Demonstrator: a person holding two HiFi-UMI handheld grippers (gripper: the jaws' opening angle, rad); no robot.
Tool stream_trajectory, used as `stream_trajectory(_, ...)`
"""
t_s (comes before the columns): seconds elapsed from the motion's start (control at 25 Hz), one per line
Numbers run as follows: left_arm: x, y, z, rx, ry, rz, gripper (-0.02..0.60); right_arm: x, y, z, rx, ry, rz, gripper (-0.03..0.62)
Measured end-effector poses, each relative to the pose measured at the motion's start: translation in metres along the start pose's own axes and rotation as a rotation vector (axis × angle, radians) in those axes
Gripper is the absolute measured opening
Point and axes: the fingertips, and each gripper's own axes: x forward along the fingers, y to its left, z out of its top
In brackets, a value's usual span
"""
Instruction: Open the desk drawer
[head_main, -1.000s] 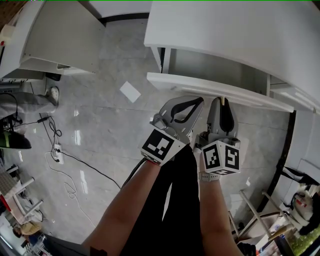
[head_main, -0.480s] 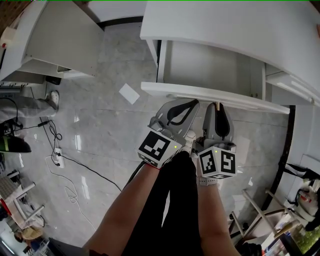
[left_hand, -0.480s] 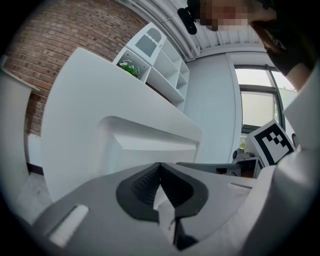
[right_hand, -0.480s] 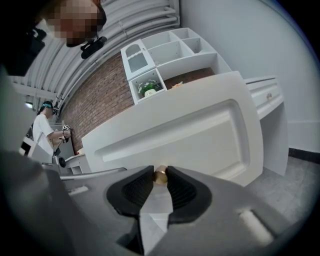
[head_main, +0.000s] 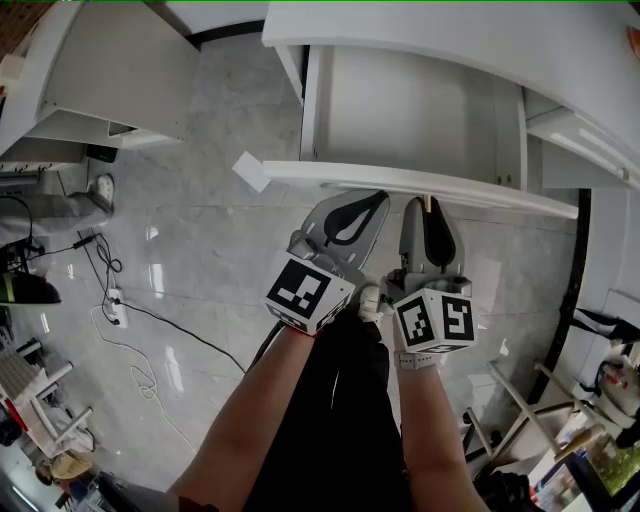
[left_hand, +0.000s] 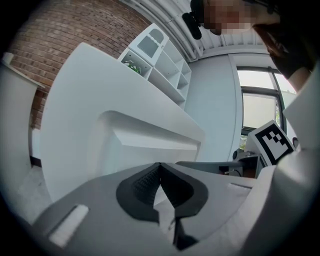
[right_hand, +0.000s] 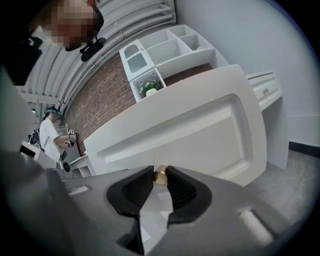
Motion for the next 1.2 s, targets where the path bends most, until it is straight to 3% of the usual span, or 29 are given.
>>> stream_trajectory(0.72,-0.024,-0.022,-0.024,-0.037,0.008,0.003,0.003,-0.038,0.005,-0.016,-0.009,0.017,0.010,0.081)
stream_trajectory(1.2,-0.030,-0.033,-0.016,-0.043,-0.012,0.014,0.003,-0.050,0.007,-0.019,0.024,0.037,-0.001,0.069)
